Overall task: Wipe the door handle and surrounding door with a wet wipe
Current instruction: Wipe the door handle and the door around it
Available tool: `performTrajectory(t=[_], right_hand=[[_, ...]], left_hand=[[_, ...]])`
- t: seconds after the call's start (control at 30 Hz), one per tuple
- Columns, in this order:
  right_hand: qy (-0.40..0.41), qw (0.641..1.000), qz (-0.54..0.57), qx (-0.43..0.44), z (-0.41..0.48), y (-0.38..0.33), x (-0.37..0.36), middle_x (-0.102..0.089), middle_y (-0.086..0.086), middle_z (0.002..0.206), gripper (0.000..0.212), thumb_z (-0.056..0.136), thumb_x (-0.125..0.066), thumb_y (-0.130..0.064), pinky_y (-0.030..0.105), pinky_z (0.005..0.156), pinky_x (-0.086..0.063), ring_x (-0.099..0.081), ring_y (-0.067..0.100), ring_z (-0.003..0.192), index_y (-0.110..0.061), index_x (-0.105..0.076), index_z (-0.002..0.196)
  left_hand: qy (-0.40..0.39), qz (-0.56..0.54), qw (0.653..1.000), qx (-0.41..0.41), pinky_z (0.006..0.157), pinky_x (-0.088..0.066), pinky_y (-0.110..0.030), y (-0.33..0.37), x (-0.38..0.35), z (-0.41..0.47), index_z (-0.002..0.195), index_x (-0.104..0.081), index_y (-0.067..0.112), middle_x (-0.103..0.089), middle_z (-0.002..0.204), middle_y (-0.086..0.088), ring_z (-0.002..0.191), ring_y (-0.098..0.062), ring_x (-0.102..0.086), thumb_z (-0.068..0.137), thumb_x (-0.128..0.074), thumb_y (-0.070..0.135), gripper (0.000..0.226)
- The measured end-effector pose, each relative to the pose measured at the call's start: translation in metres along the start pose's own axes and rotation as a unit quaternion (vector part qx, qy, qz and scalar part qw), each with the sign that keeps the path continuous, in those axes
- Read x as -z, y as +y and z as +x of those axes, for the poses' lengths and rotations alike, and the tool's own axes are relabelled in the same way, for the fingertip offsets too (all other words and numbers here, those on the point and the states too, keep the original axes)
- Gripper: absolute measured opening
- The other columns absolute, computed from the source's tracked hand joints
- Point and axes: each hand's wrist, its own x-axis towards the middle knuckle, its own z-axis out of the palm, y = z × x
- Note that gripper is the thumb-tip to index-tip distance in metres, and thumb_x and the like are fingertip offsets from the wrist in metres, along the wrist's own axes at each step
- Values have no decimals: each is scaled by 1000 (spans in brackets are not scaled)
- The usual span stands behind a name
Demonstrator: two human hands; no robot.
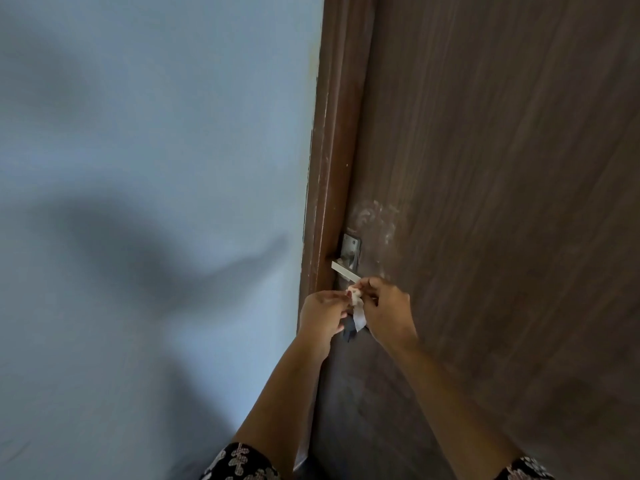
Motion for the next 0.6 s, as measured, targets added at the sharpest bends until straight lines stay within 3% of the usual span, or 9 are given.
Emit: performTrajectory(t=[0.1, 0.17, 0.27, 0.33, 0.4, 0.5, 0.6], right_hand=[[5, 1000, -25, 1, 21, 2, -1, -73, -1, 88, 27, 88, -51, 3, -2, 61, -42, -62, -2, 71, -13, -72, 95], [23, 998, -58, 24, 42, 3, -2, -74, 3, 95, 25, 91, -51, -1, 0, 69, -43, -65, 6, 79, -11, -73, 98], [36, 988, -126, 83, 78, 8, -10, -70, 8, 108, 23, 93, -50, -5, -1, 74, -37, -61, 7, 88, -5, -70, 104], [10, 973, -185, 138, 102, 14, -23, -65, 7, 114, 23, 91, -50, -1, 9, 82, -42, -60, 13, 96, -4, -69, 104], [-40, 937, -289, 192, 118, 23, -36, -61, 4, 119, 25, 88, -52, 0, 21, 92, -41, -56, 17, 107, -9, -66, 106], [-85, 882, -405, 226, 128, 35, -46, -60, 3, 120, 20, 91, -55, -11, 24, 96, -40, -52, 19, 114, -13, -62, 110], [-108, 849, -464, 228, 134, 48, -47, -57, 8, 124, 20, 93, -50, -10, 28, 90, -47, -46, 24, 121, -9, -64, 108]], left_hand=[[54, 135, 978, -151, 78, -50, -19, 12, 11, 14, 95, -75, 17, -73, 98, 0, 95, -15, -66, 86, -67, 14, 12], [124, 225, 927, -273, 77, -43, -13, 29, 25, 22, 99, -74, 16, -73, 101, 1, 97, -13, -65, 87, -65, 12, 16], [261, 382, 783, -415, 88, -46, -29, 63, 49, 45, 106, -71, 15, -70, 112, -2, 110, -21, -57, 87, -63, 14, 20], [300, 455, 695, -469, 96, -45, -36, 84, 60, 65, 111, -69, 16, -65, 122, -4, 119, -25, -53, 87, -63, 16, 25], [291, 512, 620, -519, 105, -40, -42, 97, 64, 84, 116, -67, 14, -60, 131, -7, 126, -28, -51, 87, -63, 15, 30], [245, 589, 504, -583, 111, -31, -49, 105, 60, 116, 126, -62, 15, -54, 140, -7, 133, -29, -46, 86, -61, 16, 40], [203, 643, 435, -597, 116, -21, -48, 103, 51, 139, 141, -49, 16, -43, 149, -6, 141, -26, -35, 91, -56, 29, 52]])
